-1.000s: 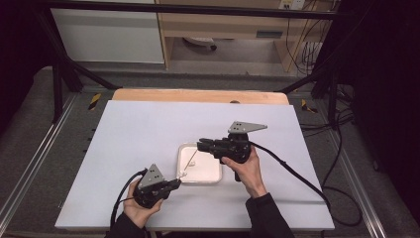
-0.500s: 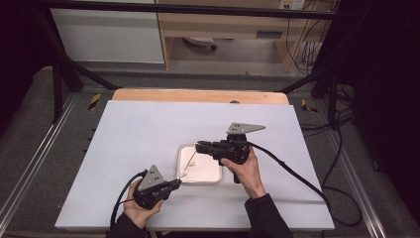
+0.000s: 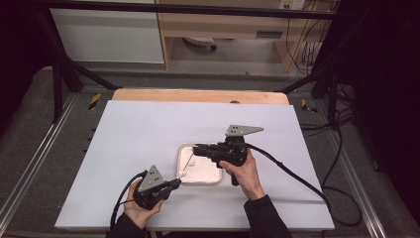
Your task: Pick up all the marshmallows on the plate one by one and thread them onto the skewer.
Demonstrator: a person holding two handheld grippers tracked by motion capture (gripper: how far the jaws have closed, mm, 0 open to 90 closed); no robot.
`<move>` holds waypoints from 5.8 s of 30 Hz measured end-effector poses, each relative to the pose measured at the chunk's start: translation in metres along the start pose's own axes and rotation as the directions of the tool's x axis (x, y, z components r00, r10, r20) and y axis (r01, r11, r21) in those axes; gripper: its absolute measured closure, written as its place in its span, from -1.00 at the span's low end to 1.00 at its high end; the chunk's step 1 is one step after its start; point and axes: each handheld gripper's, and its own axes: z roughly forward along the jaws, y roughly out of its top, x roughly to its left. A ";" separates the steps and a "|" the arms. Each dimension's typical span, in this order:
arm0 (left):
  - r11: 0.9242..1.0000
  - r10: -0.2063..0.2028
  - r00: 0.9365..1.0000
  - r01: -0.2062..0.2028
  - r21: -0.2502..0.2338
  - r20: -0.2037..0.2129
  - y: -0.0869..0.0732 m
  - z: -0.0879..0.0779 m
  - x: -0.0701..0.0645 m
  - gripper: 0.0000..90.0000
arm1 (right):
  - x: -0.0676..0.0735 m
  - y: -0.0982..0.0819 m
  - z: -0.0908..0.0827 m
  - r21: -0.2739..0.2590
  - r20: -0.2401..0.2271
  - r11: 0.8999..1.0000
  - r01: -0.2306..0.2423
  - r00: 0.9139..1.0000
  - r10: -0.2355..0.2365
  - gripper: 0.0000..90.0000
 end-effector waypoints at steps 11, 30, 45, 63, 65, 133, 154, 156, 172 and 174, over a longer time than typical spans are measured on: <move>1.000 0.010 1.000 -0.010 0.014 0.002 0.001 0.003 -0.003 0.97 | 0.004 -0.003 0.001 0.006 -0.021 1.000 0.014 1.000 -0.014 0.84; 0.999 0.011 1.000 -0.011 0.030 0.006 0.001 0.005 -0.005 0.98 | 0.007 -0.008 0.003 0.027 -0.013 0.999 0.035 0.999 -0.035 0.84; 0.999 0.023 1.000 -0.023 0.036 -0.003 0.003 0.003 -0.006 0.98 | 0.007 -0.011 0.006 0.034 -0.008 0.999 0.040 0.999 -0.040 0.85; 0.999 0.012 1.000 -0.012 0.036 -0.003 0.003 0.002 -0.006 0.98 | 0.009 -0.013 0.006 0.048 -0.014 0.998 0.047 0.999 -0.047 0.85; 0.999 0.008 1.000 -0.008 0.032 -0.001 0.004 0.001 -0.006 0.98 | 0.008 -0.014 0.006 0.046 -0.010 0.998 0.051 0.999 -0.050 0.85; 0.990 -0.140 0.990 0.140 -0.003 -0.004 -0.003 -0.016 0.028 0.97 | -0.026 -0.046 0.061 0.277 0.363 0.959 0.064 0.917 -0.166 -0.90; 0.991 -0.136 0.991 0.136 0.003 0.003 -0.003 -0.013 0.027 0.97 | -0.049 -0.061 0.093 0.404 0.376 0.914 0.032 0.905 -0.198 -0.13; 0.991 -0.137 0.991 0.137 0.003 0.004 -0.003 -0.013 0.027 0.97 | -0.050 -0.061 0.094 0.406 0.365 0.913 0.033 0.910 -0.196 -0.05; 0.991 -0.137 0.991 0.137 0.010 0.004 -0.003 -0.013 0.027 0.97 | -0.047 -0.063 0.095 0.440 0.329 0.894 0.083 0.911 -0.246 0.52; 0.990 -0.138 0.990 0.138 0.009 0.003 -0.003 -0.012 0.027 0.97 | -0.047 -0.063 0.095 0.444 0.329 0.892 0.081 0.911 -0.247 0.56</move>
